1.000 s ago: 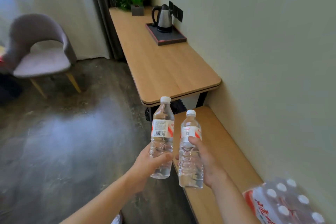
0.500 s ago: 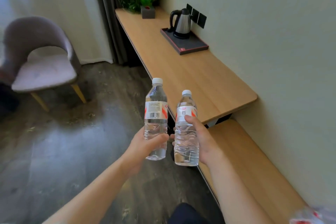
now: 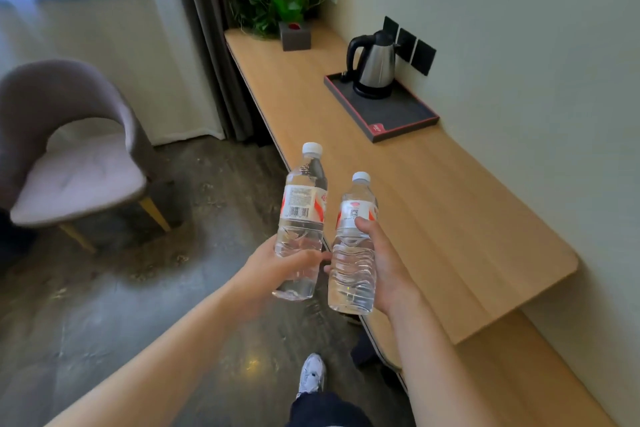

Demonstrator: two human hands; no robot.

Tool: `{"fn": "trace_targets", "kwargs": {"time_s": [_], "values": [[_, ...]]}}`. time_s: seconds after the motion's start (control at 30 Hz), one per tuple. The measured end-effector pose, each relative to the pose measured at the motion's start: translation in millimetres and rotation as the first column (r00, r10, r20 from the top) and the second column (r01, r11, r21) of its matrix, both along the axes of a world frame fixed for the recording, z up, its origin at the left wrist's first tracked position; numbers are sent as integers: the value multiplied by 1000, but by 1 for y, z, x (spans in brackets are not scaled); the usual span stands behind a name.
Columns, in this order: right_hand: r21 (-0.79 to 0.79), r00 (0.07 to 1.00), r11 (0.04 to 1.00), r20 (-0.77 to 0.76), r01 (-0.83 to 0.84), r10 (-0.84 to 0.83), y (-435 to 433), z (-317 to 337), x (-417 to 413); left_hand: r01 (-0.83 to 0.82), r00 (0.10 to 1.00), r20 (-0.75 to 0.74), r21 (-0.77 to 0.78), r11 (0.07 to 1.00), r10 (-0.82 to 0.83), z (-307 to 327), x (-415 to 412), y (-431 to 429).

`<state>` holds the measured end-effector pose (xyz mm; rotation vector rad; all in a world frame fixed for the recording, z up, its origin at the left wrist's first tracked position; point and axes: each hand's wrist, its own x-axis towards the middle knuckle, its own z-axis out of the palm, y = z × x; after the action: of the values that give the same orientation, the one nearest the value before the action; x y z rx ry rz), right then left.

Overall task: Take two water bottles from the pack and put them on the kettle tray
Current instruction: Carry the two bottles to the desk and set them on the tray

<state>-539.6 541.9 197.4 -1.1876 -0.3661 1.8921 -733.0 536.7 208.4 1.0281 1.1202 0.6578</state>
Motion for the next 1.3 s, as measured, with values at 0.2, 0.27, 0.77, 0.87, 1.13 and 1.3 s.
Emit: {"fn": "trace_targets", "kwargs": {"time_s": [0.2,0.27,0.77,0.87,1.13,1.3], "values": [[-37,999,999,-13,-37,36,111,0,-17,-15,1000,0,-4,1000,15,2,-18,112],[-47,999,998,-18,-42,41,144,-1,-21,-19,1000,16,-26,999,19,1,-25,147],[-103,948,943,66,316,-310,360,-15,-85,236,969,-59,-66,970,-239,-19,-84,437],[-105,926,920,58,377,-372,384,-13,-85,306,947,-85,-58,950,-310,-11,-76,485],[-11,773,775,94,632,-628,443,-28,-40,521,843,-145,-16,853,-517,-9,13,593],[33,636,645,135,763,-760,477,-41,9,615,771,-153,-72,786,-618,-18,71,634]]}}
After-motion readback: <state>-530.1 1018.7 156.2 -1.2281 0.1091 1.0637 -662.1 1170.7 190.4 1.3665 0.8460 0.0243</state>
